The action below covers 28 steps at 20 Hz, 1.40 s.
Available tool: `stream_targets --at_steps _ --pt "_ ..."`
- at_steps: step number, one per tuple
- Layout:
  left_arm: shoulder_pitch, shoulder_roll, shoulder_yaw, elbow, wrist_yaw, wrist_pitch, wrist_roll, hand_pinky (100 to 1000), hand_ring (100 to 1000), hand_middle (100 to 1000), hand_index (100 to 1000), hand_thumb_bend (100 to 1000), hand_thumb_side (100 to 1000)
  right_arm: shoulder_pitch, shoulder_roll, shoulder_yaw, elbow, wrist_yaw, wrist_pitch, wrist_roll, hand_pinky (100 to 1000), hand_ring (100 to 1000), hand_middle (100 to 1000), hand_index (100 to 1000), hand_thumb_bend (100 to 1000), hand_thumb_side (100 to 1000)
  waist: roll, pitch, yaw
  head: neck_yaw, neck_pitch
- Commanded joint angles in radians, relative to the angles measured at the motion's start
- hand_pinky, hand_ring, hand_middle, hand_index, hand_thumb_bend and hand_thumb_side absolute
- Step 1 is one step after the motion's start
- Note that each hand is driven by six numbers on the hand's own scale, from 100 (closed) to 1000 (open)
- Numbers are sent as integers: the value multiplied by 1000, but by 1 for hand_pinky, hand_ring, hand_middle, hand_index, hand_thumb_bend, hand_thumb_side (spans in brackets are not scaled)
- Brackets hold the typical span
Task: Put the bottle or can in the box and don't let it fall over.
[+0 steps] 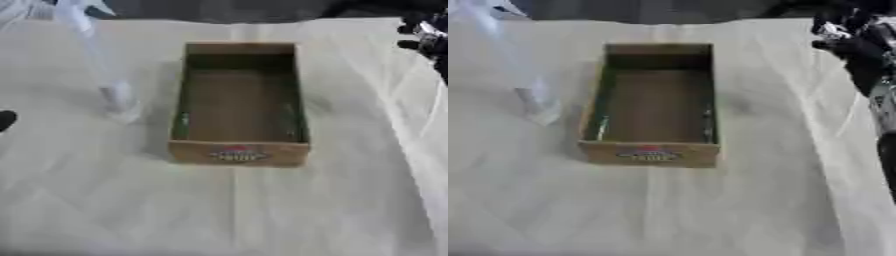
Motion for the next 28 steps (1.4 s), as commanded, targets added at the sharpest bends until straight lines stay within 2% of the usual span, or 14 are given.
stream_targets --at_steps 1,7,13,28 --pt "-11 40 14 -16 -5 -5 1 885 959 778 865 834 100 -14 -17 -5 -6 -9 -9 -3 821 834 736 900 183 255 1 -21 0 2 -8" --pt "-15 44 7 -14 -2 -4 -14 884 957 780 871 834 100 -13 -16 -4 -1 -6 -12 2 817 832 734 897 183 261 0 -23 1 0 -8" --pt "-43 63 -31 2 10 18 -60 883 963 800 878 835 100 -14 -13 -2 1 -2 -5 6 811 828 732 895 183 263 0 -27 1 1 -8" --pt "-224 88 -153 144 57 67 -156 884 970 799 872 831 100 -15 1 2 7 0 4 13 808 823 730 894 180 268 -3 -38 -10 13 -11"
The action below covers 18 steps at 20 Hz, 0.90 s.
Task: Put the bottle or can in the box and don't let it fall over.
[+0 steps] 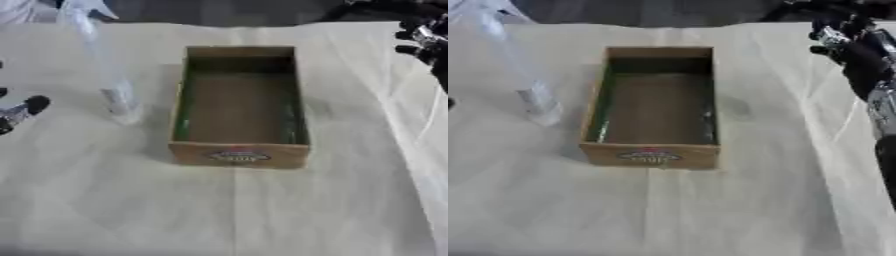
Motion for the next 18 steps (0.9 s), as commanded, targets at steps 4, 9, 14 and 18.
stream_targets --at_steps 4,9,14,18 --pt "-68 31 -39 37 27 12 -61 887 977 805 875 824 100 -16 -13 -3 -4 2 3 2 808 823 730 893 180 271 -3 -26 -6 7 -9" --pt "-110 33 -63 60 32 21 -102 890 983 810 877 825 100 -18 -9 -2 -2 3 6 4 807 821 729 892 177 274 -4 -25 -10 10 -10" --pt "-151 29 -77 87 28 17 -131 889 987 809 867 830 100 -20 -4 -1 -1 5 8 7 807 820 727 889 176 277 -8 -25 -15 12 -11" --pt "-178 25 -86 110 20 13 -143 888 986 805 858 836 100 -22 -2 0 2 5 9 8 807 819 726 888 174 281 -10 -23 -18 15 -13"
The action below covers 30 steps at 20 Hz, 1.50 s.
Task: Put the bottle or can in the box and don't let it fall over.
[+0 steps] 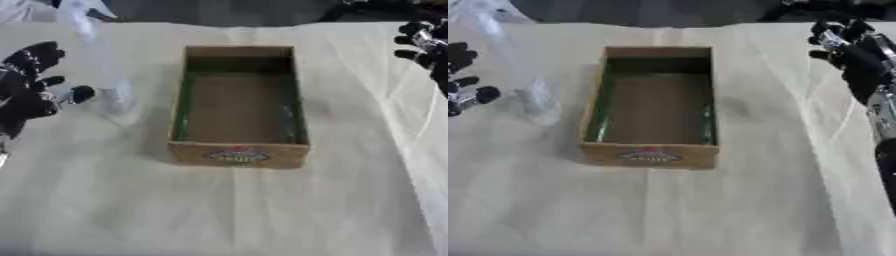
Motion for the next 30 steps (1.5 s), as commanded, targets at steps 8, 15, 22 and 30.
stream_targets --at_steps 8,15,22,30 --pt "-74 12 -15 62 -19 -12 -19 887 985 797 851 846 100 -26 -9 0 -2 7 4 7 808 818 725 886 171 287 -6 -19 -8 13 -19" --pt "-111 1 -24 110 -27 -16 -41 889 987 805 863 846 102 -28 -8 1 3 11 6 11 809 818 725 885 168 294 -7 -15 -14 16 -24" --pt "-135 -11 -34 153 -27 -6 -73 892 990 809 864 847 108 -32 -6 1 4 14 8 13 810 819 725 885 165 298 -7 -11 -18 21 -26" --pt "-149 -28 -47 188 -42 0 -108 895 992 811 863 850 115 -36 -3 1 7 18 12 13 811 819 725 885 153 309 -8 -6 -21 27 -28"
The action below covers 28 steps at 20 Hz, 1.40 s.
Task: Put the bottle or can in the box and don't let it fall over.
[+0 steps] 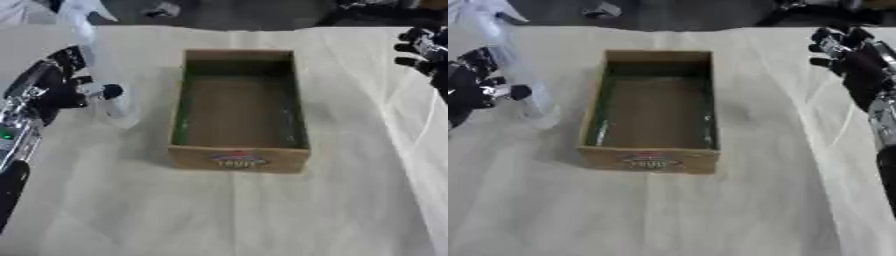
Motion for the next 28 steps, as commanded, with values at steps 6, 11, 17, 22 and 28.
stream_targets --at_steps 6,11,17,22,28 --pt "-32 -1 -12 15 -1 5 -38 889 982 794 846 851 111 -22 -17 -2 -7 11 4 1 812 819 725 885 138 323 -2 -7 -5 9 -15" --pt "-40 -12 -21 37 1 3 -47 888 974 786 816 861 102 -21 -15 -4 -5 12 5 1 813 820 724 885 129 331 -4 -5 -7 11 -16" --pt "-58 -33 -26 70 -18 -14 -41 889 967 785 808 870 100 -22 -12 -5 -3 12 7 6 814 820 724 884 123 338 -6 -2 -12 14 -23" --pt "-68 -47 -28 102 -35 -24 -18 890 933 740 786 844 100 -21 -10 -6 -1 13 7 7 815 820 724 884 118 343 -6 1 -18 15 -26" --pt "-74 -58 -29 126 -49 -18 62 883 746 562 663 219 100 -20 -7 -8 0 14 8 8 817 818 721 882 117 345 -5 2 -20 17 -28"
